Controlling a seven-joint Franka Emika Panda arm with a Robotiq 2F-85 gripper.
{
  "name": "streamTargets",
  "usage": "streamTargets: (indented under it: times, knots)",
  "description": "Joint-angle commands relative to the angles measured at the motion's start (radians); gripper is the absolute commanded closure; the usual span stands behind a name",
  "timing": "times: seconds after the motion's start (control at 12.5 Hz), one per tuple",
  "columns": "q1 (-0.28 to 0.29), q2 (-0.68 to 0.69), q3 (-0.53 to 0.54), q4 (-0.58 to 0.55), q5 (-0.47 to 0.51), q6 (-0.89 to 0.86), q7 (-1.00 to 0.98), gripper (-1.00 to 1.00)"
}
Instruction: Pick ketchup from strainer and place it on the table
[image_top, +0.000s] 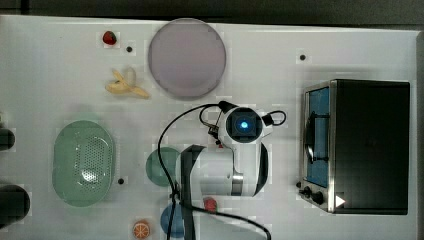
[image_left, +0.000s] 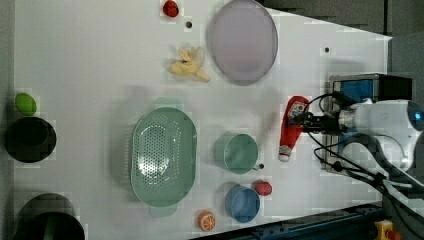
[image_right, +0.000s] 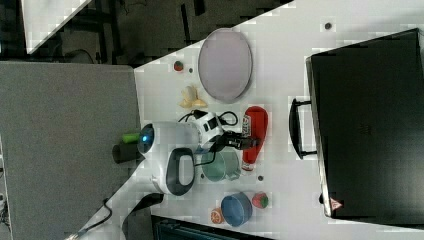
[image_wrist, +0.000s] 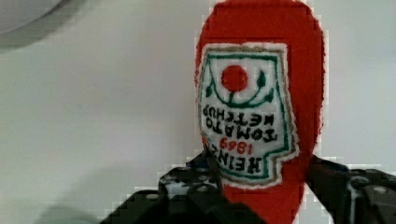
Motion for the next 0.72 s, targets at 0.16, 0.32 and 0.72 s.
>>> streamTargets:
  times: [0.16,0.32,0.72]
  knots:
    - [-0.002,-0.022,0.012,0.024,0.003,0.034,-0.033,-0.99]
    - [-0.002,-0.072,0.016,0.065,0.003,-0.013,-0.004,-1.00]
    - [-0.001,-0.183,0.034,0.331,0.003,-0.441,0.293,-1.00]
